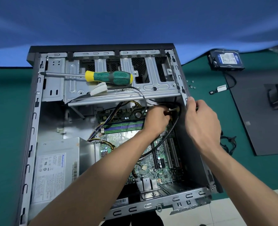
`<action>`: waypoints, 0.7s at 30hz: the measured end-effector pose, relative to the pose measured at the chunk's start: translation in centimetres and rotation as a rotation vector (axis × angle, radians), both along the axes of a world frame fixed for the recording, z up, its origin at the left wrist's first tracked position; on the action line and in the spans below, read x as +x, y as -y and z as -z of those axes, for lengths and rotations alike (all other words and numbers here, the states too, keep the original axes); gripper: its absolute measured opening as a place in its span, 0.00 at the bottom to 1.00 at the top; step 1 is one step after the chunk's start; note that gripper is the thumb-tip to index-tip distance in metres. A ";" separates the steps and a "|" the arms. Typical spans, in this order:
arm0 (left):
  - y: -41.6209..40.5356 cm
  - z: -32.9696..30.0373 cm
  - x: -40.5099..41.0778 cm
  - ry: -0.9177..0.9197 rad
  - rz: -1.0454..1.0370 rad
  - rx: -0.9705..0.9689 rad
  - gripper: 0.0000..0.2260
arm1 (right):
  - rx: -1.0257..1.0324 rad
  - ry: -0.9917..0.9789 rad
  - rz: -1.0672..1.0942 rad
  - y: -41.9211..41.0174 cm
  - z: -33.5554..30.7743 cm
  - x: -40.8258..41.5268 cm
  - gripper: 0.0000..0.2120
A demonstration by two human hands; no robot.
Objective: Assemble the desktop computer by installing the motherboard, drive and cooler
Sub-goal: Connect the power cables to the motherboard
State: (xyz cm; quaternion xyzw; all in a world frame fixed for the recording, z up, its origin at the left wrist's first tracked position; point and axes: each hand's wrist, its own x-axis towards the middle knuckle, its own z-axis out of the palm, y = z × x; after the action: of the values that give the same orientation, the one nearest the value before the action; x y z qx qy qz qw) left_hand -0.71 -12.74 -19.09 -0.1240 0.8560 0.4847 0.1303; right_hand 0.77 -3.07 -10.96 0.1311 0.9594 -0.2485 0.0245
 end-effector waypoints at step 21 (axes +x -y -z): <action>0.1 0.7 0.3 -0.079 0.020 -0.045 0.06 | -0.028 -0.006 0.002 -0.1 0.1 0.0 0.20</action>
State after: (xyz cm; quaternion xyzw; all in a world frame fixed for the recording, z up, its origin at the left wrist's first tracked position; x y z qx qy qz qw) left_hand -0.40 -12.80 -19.80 -0.0990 0.8722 0.4687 0.0986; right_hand 0.77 -2.93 -11.10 0.1308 0.9559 -0.2621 0.0230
